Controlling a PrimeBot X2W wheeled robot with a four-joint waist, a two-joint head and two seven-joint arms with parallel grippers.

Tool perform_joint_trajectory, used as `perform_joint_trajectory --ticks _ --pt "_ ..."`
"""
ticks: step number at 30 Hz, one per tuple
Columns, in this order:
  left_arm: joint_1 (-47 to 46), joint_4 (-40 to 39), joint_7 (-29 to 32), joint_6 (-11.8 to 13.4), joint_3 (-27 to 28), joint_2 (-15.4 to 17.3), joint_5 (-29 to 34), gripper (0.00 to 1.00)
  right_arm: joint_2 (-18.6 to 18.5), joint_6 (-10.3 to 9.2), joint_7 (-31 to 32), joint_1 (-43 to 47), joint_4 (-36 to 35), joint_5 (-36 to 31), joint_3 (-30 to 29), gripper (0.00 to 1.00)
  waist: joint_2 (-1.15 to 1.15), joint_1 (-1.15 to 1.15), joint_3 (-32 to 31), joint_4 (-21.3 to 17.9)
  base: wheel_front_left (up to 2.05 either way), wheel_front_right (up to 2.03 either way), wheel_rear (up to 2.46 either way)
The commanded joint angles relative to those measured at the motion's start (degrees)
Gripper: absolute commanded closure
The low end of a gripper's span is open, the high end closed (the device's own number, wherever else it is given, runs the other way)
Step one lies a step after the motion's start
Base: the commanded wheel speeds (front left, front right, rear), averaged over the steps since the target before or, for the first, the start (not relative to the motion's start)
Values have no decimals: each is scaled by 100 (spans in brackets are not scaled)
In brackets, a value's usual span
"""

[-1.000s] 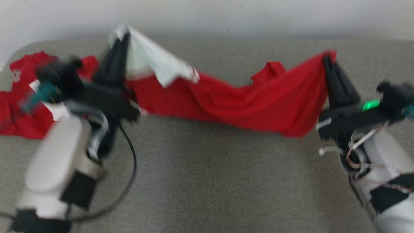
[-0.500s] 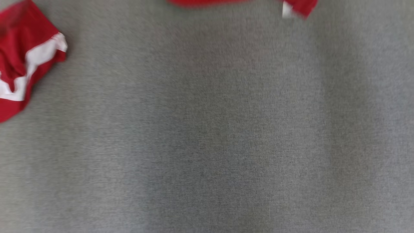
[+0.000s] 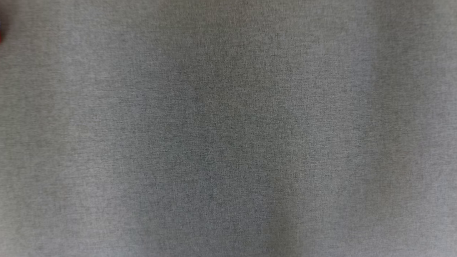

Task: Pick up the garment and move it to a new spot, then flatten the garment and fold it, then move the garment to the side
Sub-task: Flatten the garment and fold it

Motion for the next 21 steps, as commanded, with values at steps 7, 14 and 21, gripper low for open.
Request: perform_joint_trajectory --ticks 7,14,21 --pt "-381 373 -138 15 -368 -36 -166 100 137 -16 -263 -544 679 50 182 100 -2 -1 253 -39 0 0 0" --pt "-467 585 -275 15 -665 33 -355 100 149 -16 -441 -683 1018 163 482 100 -2 -1 370 -64 0 0 0" --pt "-549 784 -381 15 -844 56 -506 100 172 -16 -551 -715 1224 245 684 100 -2 -1 418 -69 0 0 0"
